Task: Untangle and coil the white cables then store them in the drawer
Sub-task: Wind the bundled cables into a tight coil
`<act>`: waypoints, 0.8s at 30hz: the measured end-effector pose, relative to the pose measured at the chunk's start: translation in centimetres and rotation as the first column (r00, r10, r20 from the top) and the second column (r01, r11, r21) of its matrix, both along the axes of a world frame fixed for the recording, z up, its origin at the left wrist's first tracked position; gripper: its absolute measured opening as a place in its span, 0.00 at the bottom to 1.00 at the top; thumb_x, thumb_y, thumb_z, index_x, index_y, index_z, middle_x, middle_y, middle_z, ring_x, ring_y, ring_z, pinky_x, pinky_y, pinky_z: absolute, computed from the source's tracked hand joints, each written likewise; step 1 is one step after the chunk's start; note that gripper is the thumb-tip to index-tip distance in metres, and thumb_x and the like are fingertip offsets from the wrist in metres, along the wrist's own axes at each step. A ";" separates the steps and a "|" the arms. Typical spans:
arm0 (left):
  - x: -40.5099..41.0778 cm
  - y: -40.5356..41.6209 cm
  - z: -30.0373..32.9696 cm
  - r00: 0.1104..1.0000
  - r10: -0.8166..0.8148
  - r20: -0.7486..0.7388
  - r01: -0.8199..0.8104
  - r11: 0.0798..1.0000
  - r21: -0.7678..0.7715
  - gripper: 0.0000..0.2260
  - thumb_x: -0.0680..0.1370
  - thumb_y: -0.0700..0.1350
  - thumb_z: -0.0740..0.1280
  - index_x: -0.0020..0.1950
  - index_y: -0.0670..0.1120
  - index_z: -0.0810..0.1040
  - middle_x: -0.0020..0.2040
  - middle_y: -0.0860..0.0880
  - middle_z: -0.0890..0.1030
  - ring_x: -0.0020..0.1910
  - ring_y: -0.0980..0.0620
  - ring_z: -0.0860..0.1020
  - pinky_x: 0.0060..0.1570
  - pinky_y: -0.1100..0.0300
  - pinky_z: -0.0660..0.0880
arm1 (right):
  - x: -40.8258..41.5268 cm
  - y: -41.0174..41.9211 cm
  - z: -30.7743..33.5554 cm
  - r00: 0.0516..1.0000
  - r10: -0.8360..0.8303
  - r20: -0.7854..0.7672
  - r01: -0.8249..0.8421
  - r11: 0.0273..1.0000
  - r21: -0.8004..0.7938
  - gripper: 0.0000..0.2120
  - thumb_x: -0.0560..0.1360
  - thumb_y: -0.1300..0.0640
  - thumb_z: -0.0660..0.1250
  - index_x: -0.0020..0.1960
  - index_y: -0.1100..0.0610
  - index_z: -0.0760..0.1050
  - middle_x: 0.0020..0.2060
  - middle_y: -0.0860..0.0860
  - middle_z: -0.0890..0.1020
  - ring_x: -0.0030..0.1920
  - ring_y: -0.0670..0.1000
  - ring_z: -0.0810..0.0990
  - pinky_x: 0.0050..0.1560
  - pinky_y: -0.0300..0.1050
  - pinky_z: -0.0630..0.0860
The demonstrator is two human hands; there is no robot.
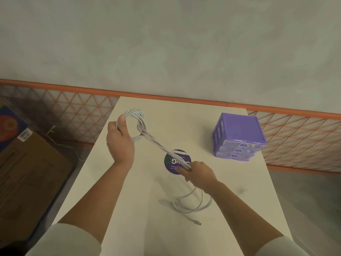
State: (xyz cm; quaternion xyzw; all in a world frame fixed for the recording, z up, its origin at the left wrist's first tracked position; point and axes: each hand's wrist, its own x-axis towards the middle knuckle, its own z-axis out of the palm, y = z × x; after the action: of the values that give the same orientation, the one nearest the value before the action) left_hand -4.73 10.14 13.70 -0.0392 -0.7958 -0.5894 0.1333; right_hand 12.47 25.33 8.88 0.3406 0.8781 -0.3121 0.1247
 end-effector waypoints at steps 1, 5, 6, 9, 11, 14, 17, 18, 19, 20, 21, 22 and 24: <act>0.3 0.0 0.0 1.000 0.009 0.008 -0.009 1.000 0.008 0.17 0.83 0.56 0.55 0.49 0.44 0.73 0.35 0.58 0.72 0.37 0.56 0.70 0.39 0.61 0.67 | -0.5 -0.1 0.6 0.999 0.049 0.014 -0.048 0.997 -0.067 0.21 0.72 0.35 0.66 0.33 0.51 0.74 0.28 0.46 0.77 0.32 0.49 0.77 0.37 0.43 0.72; 1.0 0.2 -0.8 1.000 -0.011 0.023 0.011 1.000 -0.029 0.21 0.83 0.58 0.54 0.50 0.40 0.72 0.35 0.55 0.72 0.39 0.48 0.73 0.40 0.52 0.72 | -3.0 -1.3 4.3 0.968 0.215 -0.133 -0.240 0.946 -0.216 0.15 0.65 0.37 0.76 0.39 0.46 0.75 0.39 0.44 0.81 0.41 0.46 0.79 0.45 0.42 0.75; 1.3 0.3 -0.9 0.999 -0.036 0.014 0.036 0.998 -0.053 0.20 0.83 0.57 0.54 0.49 0.40 0.71 0.35 0.55 0.72 0.38 0.46 0.73 0.39 0.51 0.73 | -3.7 -2.0 5.4 0.958 0.232 -0.166 -0.266 0.938 -0.223 0.18 0.63 0.35 0.75 0.45 0.45 0.76 0.45 0.44 0.82 0.45 0.47 0.80 0.50 0.45 0.77; 2.7 0.8 -0.8 0.990 -0.139 -0.005 0.138 0.985 -0.103 0.18 0.83 0.55 0.52 0.50 0.41 0.70 0.36 0.54 0.72 0.36 0.49 0.73 0.36 0.53 0.71 | -5.6 -3.8 8.1 0.955 0.138 -0.262 -0.222 0.920 -0.324 0.27 0.69 0.31 0.67 0.56 0.52 0.75 0.45 0.50 0.85 0.47 0.52 0.82 0.52 0.47 0.77; 3.4 1.2 -0.6 0.980 -0.201 -0.002 0.200 0.976 -0.085 0.17 0.84 0.55 0.50 0.51 0.43 0.70 0.37 0.53 0.73 0.35 0.53 0.73 0.34 0.58 0.69 | -6.3 -4.4 9.0 0.956 -0.011 -0.293 -0.122 0.895 -0.430 0.22 0.77 0.35 0.60 0.53 0.53 0.75 0.40 0.51 0.86 0.42 0.53 0.84 0.46 0.45 0.76; 3.6 1.4 -0.3 0.982 -0.188 -0.033 0.182 0.974 -0.136 0.17 0.83 0.56 0.51 0.50 0.44 0.69 0.35 0.56 0.72 0.33 0.57 0.72 0.31 0.61 0.66 | -6.6 -4.9 9.4 0.960 -0.101 -0.263 -0.025 0.900 -0.435 0.19 0.82 0.44 0.57 0.55 0.61 0.73 0.39 0.56 0.80 0.35 0.56 0.79 0.46 0.49 0.77; 3.5 1.5 -0.3 0.993 -0.099 -0.064 0.085 0.978 -0.191 0.18 0.83 0.56 0.53 0.49 0.43 0.70 0.34 0.57 0.71 0.32 0.54 0.72 0.30 0.58 0.66 | -6.8 -5.4 8.9 0.968 -0.077 -0.239 -0.008 0.942 -0.336 0.22 0.83 0.46 0.56 0.61 0.65 0.72 0.40 0.55 0.76 0.38 0.55 0.74 0.42 0.47 0.71; 3.4 1.6 -0.3 0.996 -0.060 -0.061 0.047 0.980 -0.194 0.18 0.83 0.56 0.54 0.49 0.42 0.71 0.33 0.56 0.70 0.32 0.51 0.72 0.31 0.57 0.67 | -6.8 -5.8 8.7 0.967 -0.080 -0.240 0.000 0.949 -0.317 0.21 0.83 0.46 0.55 0.61 0.64 0.72 0.39 0.54 0.76 0.39 0.55 0.74 0.38 0.46 0.70; 3.3 1.7 -0.3 0.998 -0.026 -0.051 0.016 0.982 -0.189 0.18 0.83 0.56 0.54 0.50 0.41 0.72 0.33 0.56 0.70 0.33 0.49 0.72 0.32 0.56 0.67 | -6.8 -6.2 8.5 0.965 -0.094 -0.244 0.013 0.949 -0.314 0.21 0.83 0.46 0.55 0.62 0.62 0.72 0.39 0.54 0.76 0.39 0.55 0.74 0.34 0.44 0.69; 3.2 1.8 -0.3 0.999 0.002 -0.036 -0.008 0.984 -0.180 0.19 0.83 0.55 0.54 0.51 0.40 0.72 0.33 0.57 0.69 0.33 0.48 0.72 0.33 0.56 0.67 | -6.8 -6.5 8.3 0.963 -0.109 -0.246 0.025 0.948 -0.319 0.21 0.83 0.45 0.54 0.63 0.60 0.71 0.40 0.53 0.76 0.39 0.55 0.75 0.31 0.44 0.67; 3.1 2.0 -0.1 0.999 0.022 -0.025 -0.026 0.985 -0.173 0.19 0.83 0.55 0.54 0.51 0.40 0.72 0.33 0.58 0.69 0.34 0.47 0.72 0.33 0.55 0.67 | -6.6 -6.8 8.1 0.960 -0.119 -0.252 0.027 0.940 -0.340 0.21 0.83 0.44 0.53 0.63 0.59 0.71 0.40 0.53 0.76 0.38 0.54 0.75 0.30 0.43 0.66; 2.9 2.1 0.1 0.999 0.032 -0.022 -0.035 0.986 -0.163 0.19 0.83 0.55 0.54 0.51 0.40 0.72 0.33 0.58 0.69 0.34 0.47 0.71 0.34 0.55 0.67 | -6.4 -7.0 8.1 0.958 -0.128 -0.258 0.022 0.925 -0.379 0.20 0.83 0.44 0.53 0.62 0.58 0.72 0.39 0.52 0.76 0.35 0.52 0.74 0.29 0.43 0.65; 2.9 2.1 0.3 0.999 0.002 -0.034 -0.006 0.993 -0.120 0.19 0.83 0.55 0.54 0.50 0.40 0.72 0.33 0.57 0.70 0.34 0.47 0.71 0.34 0.53 0.69 | -5.8 -6.8 8.6 0.955 -0.154 -0.254 0.012 0.874 -0.486 0.18 0.83 0.45 0.53 0.49 0.57 0.74 0.32 0.50 0.73 0.27 0.48 0.69 0.27 0.40 0.64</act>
State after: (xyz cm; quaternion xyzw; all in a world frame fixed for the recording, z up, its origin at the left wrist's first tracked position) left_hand -1.83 12.26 14.01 -0.0558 -0.8276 -0.5393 0.1455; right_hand 6.67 18.50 17.46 0.2883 0.7665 -0.5704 0.0637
